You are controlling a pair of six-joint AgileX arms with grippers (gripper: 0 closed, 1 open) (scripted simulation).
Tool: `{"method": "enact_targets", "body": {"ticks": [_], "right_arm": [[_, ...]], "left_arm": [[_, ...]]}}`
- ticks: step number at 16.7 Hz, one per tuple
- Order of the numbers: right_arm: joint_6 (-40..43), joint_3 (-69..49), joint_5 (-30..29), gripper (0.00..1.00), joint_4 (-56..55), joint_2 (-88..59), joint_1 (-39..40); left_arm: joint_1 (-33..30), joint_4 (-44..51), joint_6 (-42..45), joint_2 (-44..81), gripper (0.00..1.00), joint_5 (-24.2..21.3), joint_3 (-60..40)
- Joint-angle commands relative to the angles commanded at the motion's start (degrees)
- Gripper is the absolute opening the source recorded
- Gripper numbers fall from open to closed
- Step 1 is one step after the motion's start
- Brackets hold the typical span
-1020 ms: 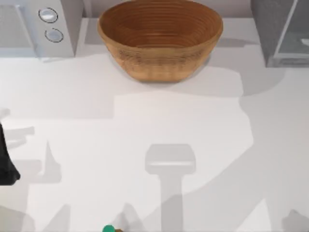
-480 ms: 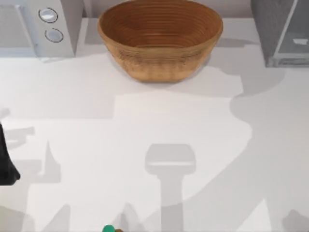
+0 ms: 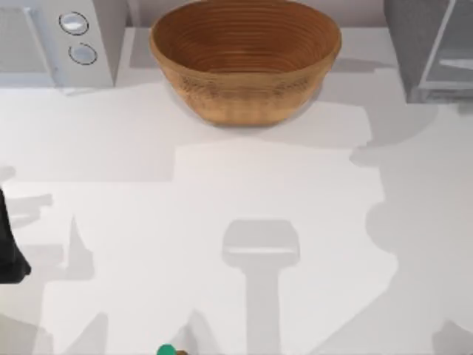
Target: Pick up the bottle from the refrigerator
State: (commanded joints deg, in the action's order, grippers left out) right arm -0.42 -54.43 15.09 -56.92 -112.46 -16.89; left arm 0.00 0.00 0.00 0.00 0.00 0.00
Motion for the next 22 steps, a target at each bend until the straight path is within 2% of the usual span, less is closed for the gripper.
{"method": "enact_targets", "body": {"ticks": [8,12,16,22], "right_arm": [[-0.1,3.12,0.48,0.0,-1.59,1.88,-0.26],[0.01,5.58,-0.21,0.0,1.26,7.11,0.85],[0.13,11.99,-2.17,0.0,8.61,21.06,3.16],[0.08,27.19,-6.54,0.0,25.81,54.48,7.82]], "left_arm": [[0.0,0.0,0.0,0.0,1.0,0.0,0.0],[0.0,0.0,0.0,0.0,1.0,0.0,0.0],[0.0,0.0,0.0,0.0,1.0,0.0,0.0],[0.0,0.0,0.0,0.0,1.0,0.0,0.0]]}}
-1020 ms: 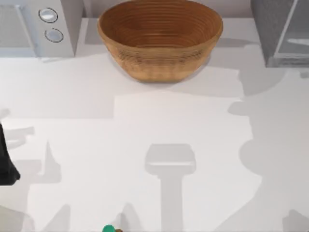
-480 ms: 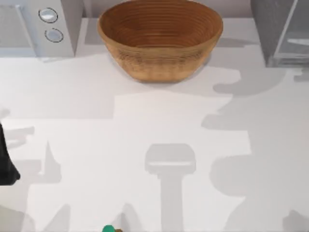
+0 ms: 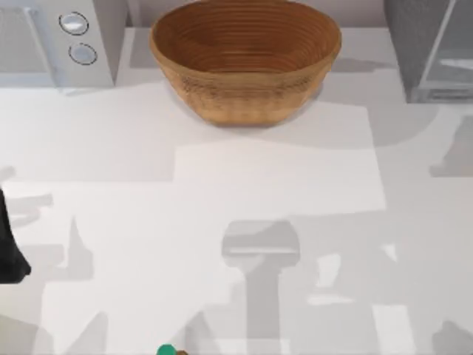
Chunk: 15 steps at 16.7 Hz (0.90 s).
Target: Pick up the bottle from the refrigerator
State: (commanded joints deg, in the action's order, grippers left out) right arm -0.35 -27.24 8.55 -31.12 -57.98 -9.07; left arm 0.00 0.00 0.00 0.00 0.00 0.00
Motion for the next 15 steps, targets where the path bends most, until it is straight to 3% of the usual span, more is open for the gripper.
{"method": "enact_targets", "body": {"ticks": [8,15], "right_arm": [[0.05,20.79,-6.21,0.0,23.59,44.82,6.55],[0.35,27.24,-8.55,0.0,31.12,57.98,9.07]], "left_arm": [[0.0,0.0,0.0,0.0,1.0,0.0,0.0],[0.0,0.0,0.0,0.0,1.0,0.0,0.0]]}}
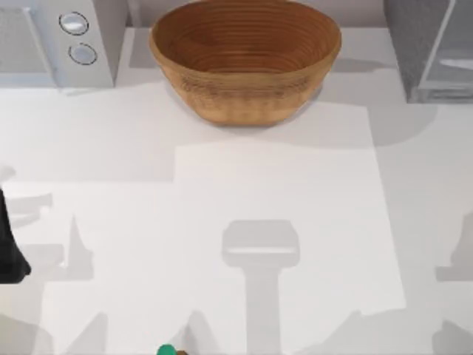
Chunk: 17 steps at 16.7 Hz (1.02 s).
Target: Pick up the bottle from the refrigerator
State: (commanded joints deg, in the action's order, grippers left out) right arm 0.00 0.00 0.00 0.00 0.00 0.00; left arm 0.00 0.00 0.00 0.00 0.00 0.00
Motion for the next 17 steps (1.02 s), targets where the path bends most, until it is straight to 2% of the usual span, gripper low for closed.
{"method": "enact_targets", "body": {"ticks": [6,9,13,17], "right_arm": [[-0.16,-0.32,-0.28,0.0,-0.47,-0.79,0.3],[-0.66,-2.23,-3.75,0.0,-3.89,-5.77,4.5],[-2.22,-6.73,-13.35,0.0,-12.19,-19.26,15.13],[-4.85,-12.46,-26.92,0.0,-22.12,-38.37,29.27]], "left_arm": [[0.0,0.0,0.0,0.0,1.0,0.0,0.0],[0.0,0.0,0.0,0.0,1.0,0.0,0.0],[0.0,0.0,0.0,0.0,1.0,0.0,0.0],[0.0,0.0,0.0,0.0,1.0,0.0,0.0]]}}
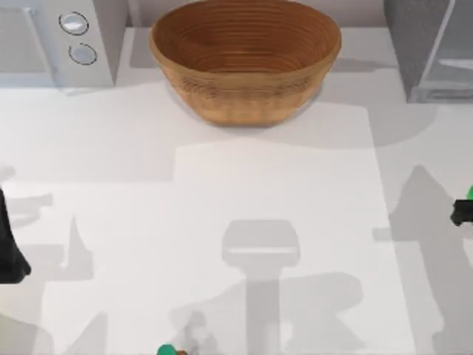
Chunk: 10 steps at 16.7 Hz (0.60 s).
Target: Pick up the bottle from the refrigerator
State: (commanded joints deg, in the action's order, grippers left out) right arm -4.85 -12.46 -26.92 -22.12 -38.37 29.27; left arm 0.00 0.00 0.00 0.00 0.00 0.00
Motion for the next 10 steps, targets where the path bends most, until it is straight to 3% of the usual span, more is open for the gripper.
{"method": "enact_targets", "body": {"ticks": [10], "right_arm": [[-7.1,-16.85,-36.97,0.0,-23.73,-50.98,35.47]], "left_arm": [[0.0,0.0,0.0,0.0,1.0,0.0,0.0]]}}
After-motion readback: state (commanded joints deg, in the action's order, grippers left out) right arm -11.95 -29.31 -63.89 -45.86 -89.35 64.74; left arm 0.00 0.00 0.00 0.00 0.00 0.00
